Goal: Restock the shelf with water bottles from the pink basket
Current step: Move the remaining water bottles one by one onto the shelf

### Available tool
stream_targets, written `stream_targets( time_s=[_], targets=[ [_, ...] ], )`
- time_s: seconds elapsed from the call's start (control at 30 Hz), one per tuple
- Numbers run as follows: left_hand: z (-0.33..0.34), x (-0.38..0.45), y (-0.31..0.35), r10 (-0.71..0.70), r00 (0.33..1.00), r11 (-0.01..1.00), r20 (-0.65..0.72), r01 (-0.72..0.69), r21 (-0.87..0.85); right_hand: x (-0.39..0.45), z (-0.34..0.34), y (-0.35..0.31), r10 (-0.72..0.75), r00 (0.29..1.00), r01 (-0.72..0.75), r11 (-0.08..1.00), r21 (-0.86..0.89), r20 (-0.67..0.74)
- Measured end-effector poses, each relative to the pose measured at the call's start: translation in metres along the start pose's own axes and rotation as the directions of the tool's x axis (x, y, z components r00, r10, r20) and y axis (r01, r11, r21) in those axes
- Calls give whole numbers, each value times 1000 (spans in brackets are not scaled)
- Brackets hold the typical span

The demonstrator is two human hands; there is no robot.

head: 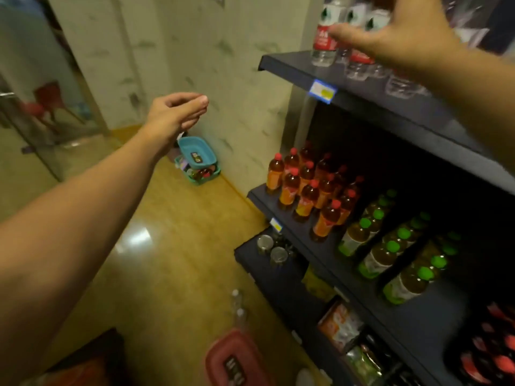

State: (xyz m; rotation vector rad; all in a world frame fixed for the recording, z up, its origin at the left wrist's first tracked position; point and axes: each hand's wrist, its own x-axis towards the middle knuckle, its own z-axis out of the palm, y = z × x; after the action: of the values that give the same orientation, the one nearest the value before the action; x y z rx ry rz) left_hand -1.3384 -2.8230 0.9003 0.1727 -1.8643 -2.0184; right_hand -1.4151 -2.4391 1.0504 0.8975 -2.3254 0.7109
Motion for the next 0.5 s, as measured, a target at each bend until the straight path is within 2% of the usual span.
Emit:
stream_targets(
  time_s=[0.03,0.07,0.17,0.27,0.37,0.5],
  targets=[
    [-11,-7,-16,-41,999,999,-35,42,14,-1,36,-28,28,995,-26,1000,-12,100],
    [-22,-15,-32,-81,994,996,-76,84,28,0,64,-44,-37,987,35,999,16,155],
    [-49,-38,-84,-177,964,976,-200,198,88,-14,141,-44,-83,957,60,994,90,279],
    [-63,-59,-140,-257,920,944,-296,305,128,-48,218,-34,-80,894,4,985,170,441],
    [-66,-81,-206,-347,881,890,-321,417,185,-109,299,-10,-30,826,-139,957,255,563],
    [-59,-121,-310,-477,817,798,-325,557,228,-215,395,24,104,681,-380,896,229,725]
  ],
)
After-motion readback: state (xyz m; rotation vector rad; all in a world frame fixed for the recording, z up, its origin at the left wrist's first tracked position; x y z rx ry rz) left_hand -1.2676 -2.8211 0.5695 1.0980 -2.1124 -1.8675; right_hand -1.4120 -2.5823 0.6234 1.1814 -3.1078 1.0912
